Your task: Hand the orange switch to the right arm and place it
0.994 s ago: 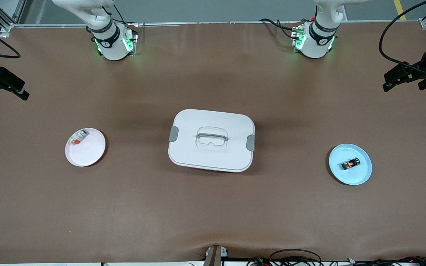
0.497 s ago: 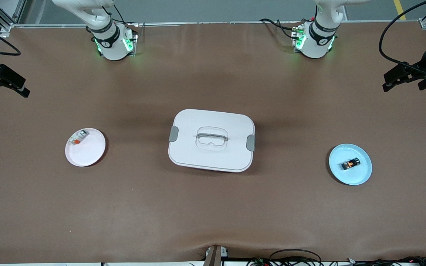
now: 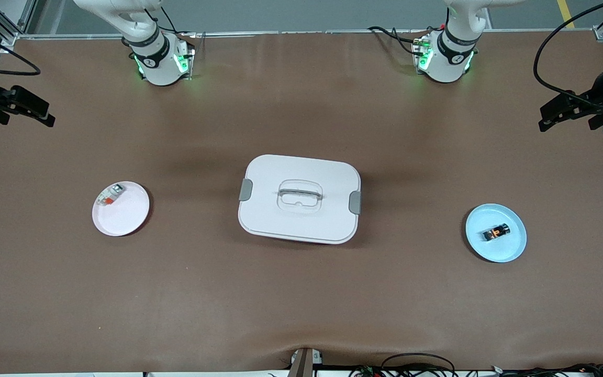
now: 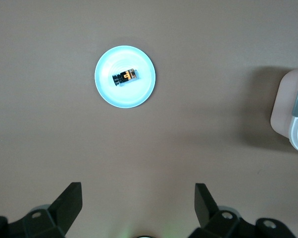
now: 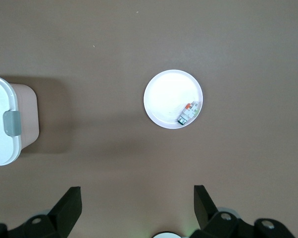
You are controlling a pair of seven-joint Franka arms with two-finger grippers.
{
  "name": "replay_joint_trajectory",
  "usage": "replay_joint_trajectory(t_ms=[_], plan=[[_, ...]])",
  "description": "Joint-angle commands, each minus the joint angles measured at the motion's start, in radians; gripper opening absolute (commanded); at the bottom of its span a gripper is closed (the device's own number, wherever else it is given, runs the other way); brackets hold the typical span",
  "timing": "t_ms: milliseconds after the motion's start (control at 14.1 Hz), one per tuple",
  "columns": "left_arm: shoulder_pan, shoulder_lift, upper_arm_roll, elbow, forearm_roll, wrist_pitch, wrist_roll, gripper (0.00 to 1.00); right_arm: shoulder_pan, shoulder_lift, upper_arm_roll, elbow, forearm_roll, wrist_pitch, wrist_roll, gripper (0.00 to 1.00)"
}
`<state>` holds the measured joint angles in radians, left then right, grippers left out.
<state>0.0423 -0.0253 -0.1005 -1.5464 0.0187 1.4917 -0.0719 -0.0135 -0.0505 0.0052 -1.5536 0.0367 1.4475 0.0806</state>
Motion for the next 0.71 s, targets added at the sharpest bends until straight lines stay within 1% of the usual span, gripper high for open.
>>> replay_joint_trajectory(t_ms=[0,639], plan=[[-0.001,0.004,-0.004,0.006,0.018,0.004,0.003,1.00,-0.016,0.029,0.009,0.021,0.002,-0.007,0.004,1.00],[0.002,0.011,-0.004,0.003,0.020,0.007,0.001,1.00,-0.019,0.041,0.007,0.023,-0.001,-0.009,0.002,1.00]])
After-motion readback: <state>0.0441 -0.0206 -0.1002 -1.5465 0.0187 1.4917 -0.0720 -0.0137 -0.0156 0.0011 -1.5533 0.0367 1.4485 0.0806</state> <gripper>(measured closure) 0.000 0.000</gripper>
